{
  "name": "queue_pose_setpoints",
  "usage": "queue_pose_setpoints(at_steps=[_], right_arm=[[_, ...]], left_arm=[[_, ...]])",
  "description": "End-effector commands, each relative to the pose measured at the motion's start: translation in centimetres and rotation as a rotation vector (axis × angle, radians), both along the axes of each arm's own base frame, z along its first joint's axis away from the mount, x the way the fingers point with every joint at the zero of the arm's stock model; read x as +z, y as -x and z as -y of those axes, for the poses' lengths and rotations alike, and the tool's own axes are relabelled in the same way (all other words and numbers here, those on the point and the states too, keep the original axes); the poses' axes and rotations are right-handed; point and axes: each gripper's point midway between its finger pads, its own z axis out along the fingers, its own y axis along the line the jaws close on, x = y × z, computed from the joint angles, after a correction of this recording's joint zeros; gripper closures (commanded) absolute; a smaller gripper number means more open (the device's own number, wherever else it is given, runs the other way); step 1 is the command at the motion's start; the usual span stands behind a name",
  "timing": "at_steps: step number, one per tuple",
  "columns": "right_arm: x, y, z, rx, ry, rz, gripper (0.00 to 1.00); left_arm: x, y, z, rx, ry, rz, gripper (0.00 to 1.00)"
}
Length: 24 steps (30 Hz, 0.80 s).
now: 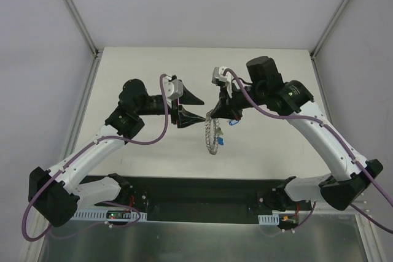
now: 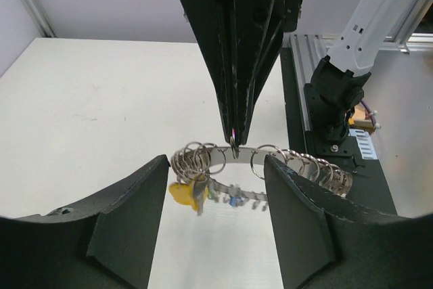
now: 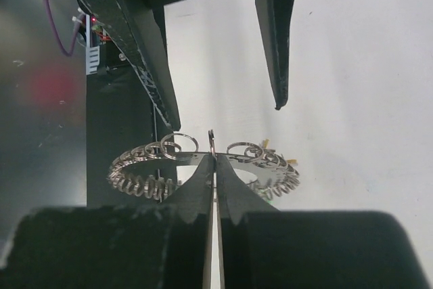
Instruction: Put the keys on the keyring
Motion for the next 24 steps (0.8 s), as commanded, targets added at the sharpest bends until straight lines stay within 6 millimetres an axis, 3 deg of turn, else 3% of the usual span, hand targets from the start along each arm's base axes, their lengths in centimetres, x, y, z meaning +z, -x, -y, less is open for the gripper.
queue_pose_setpoints(at_steps=[1, 6, 24], right_arm=[[0.8, -0.1, 0.1, 0.008, 0.04, 0.082, 0.99], [0.7, -0.1, -0.1, 0.004, 0.061, 0.1, 0.99], [0.4, -0.1, -0.6, 0.011, 0.081, 0.105, 0.99]], left_arm=[[2.1, 0.4, 0.2, -0.039, 0.003, 0.09, 0.42], [2.2, 0.5, 0.5, -0.06, -0.005, 0.068, 0.51], [0.9, 0.8, 1.7, -0.106, -0.047, 0.009, 0.68]])
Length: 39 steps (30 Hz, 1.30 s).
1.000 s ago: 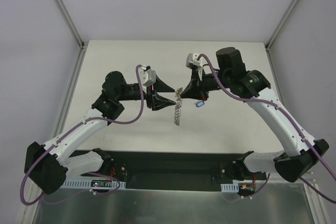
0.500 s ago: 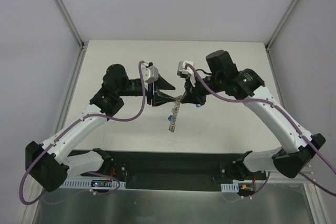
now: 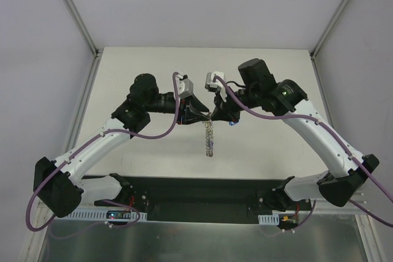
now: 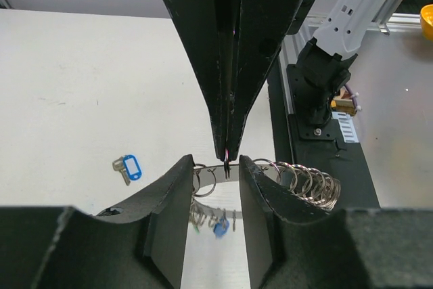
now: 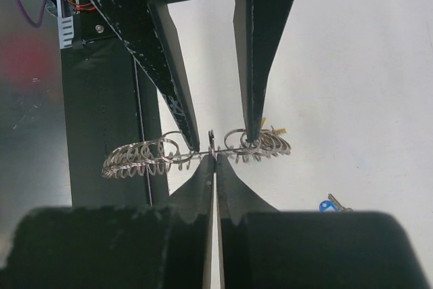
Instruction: Put the keys on the keyring
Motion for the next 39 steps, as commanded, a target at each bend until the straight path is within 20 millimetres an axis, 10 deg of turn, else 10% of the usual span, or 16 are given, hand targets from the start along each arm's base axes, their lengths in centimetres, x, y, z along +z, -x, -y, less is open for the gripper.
queue_pose_setpoints(at_steps=[1, 39], right_arm=[[2.4, -0.2, -0.6, 0.024, -0.054, 0.064, 0.99], [2.3, -0.2, -1.4, 0.028, -0.073, 0.059, 0.97]], left_arm=[[2.2, 0.7, 0.4, -0.046, 0.037, 0.063, 0.69], [0.0, 0.2, 0.6, -0.022, -0.035, 0.026, 1.0]])
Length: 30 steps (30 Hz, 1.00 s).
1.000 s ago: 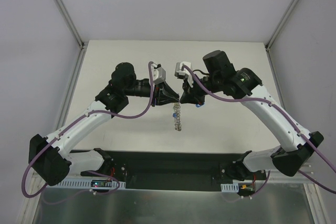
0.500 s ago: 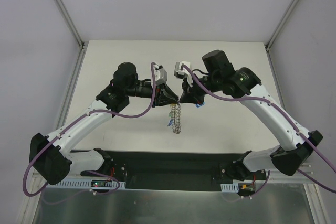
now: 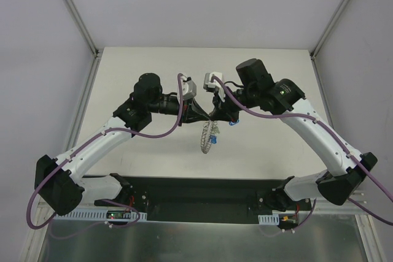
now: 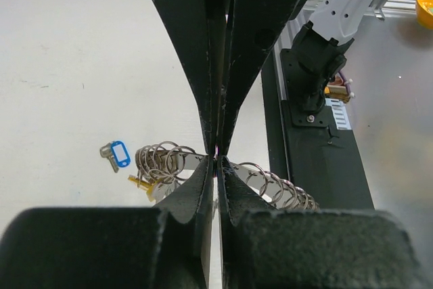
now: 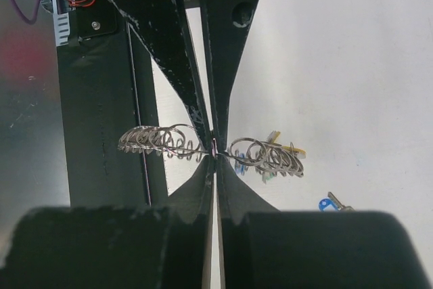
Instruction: Put the keys on the keyring
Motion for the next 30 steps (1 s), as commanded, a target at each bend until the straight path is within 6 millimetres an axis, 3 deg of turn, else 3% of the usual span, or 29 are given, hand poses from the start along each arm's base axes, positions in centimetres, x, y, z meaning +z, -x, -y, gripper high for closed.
queue_pose_setpoints(at_steps=[1, 5, 8, 14, 19, 26, 27, 29, 30], right_arm=[[2.7, -0.1, -1.2, 0.025, -0.094, 0.061, 0.94], [3.3, -0.1, -1.4, 0.011, -0.128, 0.066, 0.61], [3.5, -0.4, -1.1, -0.033, -0.162, 0.058, 0.51], [3.7, -2.9, 1.1, -0.236, -0.264, 0.013, 0.41], [1.7, -5.0, 3.4, -0.408, -0.252, 0.015, 0.37], [-5.1, -8.4, 6.4, -0.703, -0.142, -0.022, 0.36], [-7.1, -8.7, 7.0, -0.753, -0.108, -0.046, 0.36], [-8.7, -10.2, 8.2, -0.879, -0.097, -0.039, 0.36], [-10.7, -10.5, 8.9, -0.927, -0.056, -0.057, 0.37]], left_arm=[[1.1, -0.1, 0.3, -0.004, 0.015, 0.058, 1.0], [0.8, -1.0, 0.0, 0.071, 0.003, 0.074, 1.0], [0.4, -1.6, -0.5, 0.121, -0.006, 0.084, 1.0], [0.0, -2.7, -1.5, 0.209, 0.027, 0.064, 1.0], [-0.8, -4.5, -4.1, 0.313, 0.085, 0.003, 1.0], [-1.6, -6.6, -8.1, 0.49, 0.103, -0.046, 1.0], [-1.5, -6.6, -8.5, 0.507, 0.105, -0.036, 1.0], [-2.3, -6.8, -9.2, 0.545, 0.082, -0.045, 1.0], [-2.4, -6.8, -9.6, 0.56, 0.081, -0.04, 1.0]])
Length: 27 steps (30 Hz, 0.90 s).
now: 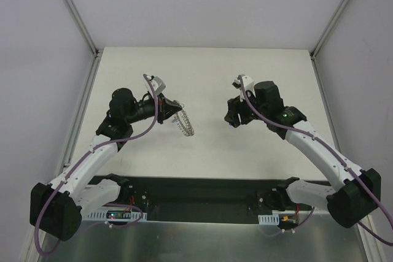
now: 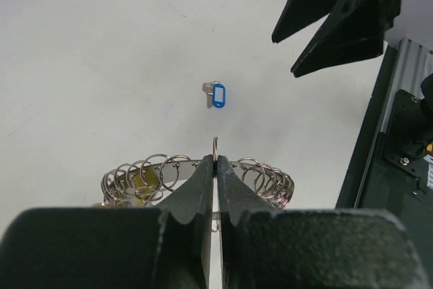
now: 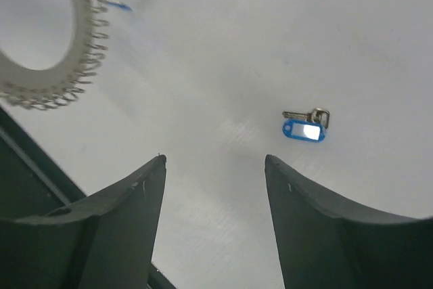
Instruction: Put the keys on the keyring
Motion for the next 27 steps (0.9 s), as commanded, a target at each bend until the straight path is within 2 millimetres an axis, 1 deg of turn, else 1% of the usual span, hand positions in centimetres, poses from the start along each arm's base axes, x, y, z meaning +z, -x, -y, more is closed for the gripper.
queue_pose_setpoints(at_steps=[1, 2, 3, 4, 6, 7, 8, 10, 11, 13, 14, 18, 20, 21, 24, 25, 27], right_arm=[[-3.7, -3.9, 2.9, -0.308, 0.045, -0.006, 0.38], [-4.2, -4.8, 3.5, -0.361, 0.047, 0.009, 0.39], [-4.9, -5.2, 3.7, -0.38, 0.049, 0.007, 0.4], [-6.3, -5.5, 3.7, -0.388, 0.052, -0.005, 0.42], [-7.7, -6.4, 4.4, -0.448, 0.068, -0.003, 0.45], [-8.9, -6.9, 4.4, -0.462, 0.077, -0.008, 0.48], [-9.6, -7.3, 5.0, -0.499, 0.098, -0.002, 0.5], [-10.4, -8.2, 5.0, -0.528, 0.09, 0.007, 0.53], [-11.5, -8.5, 5.3, -0.545, 0.115, -0.009, 0.54], [-12.4, -9.0, 5.1, -0.546, 0.123, -0.02, 0.56], [-13.2, -9.2, 5.2, -0.549, 0.139, -0.032, 0.57], [-14.2, -10.0, 5.4, -0.559, 0.178, -0.032, 0.61], [-14.5, -10.2, 5.5, -0.557, 0.197, -0.036, 0.64], [-15.0, -10.3, 5.6, -0.559, 0.209, -0.045, 0.66], [-15.3, -10.3, 5.5, -0.548, 0.22, -0.049, 0.69], [-15.5, -10.4, 5.5, -0.546, 0.225, -0.053, 0.72], [-15.7, -10.4, 5.4, -0.528, 0.23, -0.056, 0.73]], left_arm=[[2.1, -0.4, -1.2, 0.071, 0.035, 0.084, 1.0], [2.0, -0.3, -1.3, 0.075, 0.028, 0.083, 1.0], [1.7, -0.3, -1.5, 0.083, 0.023, 0.073, 1.0], [1.4, -0.2, -1.5, 0.084, 0.019, 0.068, 1.0], [1.3, 0.0, -1.7, 0.088, 0.016, 0.068, 1.0], [1.1, 0.1, -1.7, 0.089, 0.013, 0.066, 1.0], [1.0, 0.2, -1.8, 0.09, 0.008, 0.07, 1.0], [0.8, 0.3, -2.0, 0.097, -0.002, 0.066, 1.0], [0.9, 0.4, -2.0, 0.096, -0.005, 0.071, 1.0], [0.7, 0.5, -2.1, 0.097, -0.011, 0.07, 1.0], [0.8, 0.5, -2.2, 0.099, -0.013, 0.072, 1.0], [0.8, 0.8, -2.4, 0.103, -0.018, 0.075, 1.0], [0.5, 0.9, -2.5, 0.104, -0.025, 0.072, 1.0], [0.5, 0.9, -2.5, 0.105, -0.026, 0.072, 1.0], [0.5, 0.9, -2.6, 0.109, -0.028, 0.072, 1.0], [0.4, 0.9, -2.6, 0.109, -0.028, 0.07, 1.0], [0.5, 0.8, -2.6, 0.111, -0.03, 0.07, 1.0]])
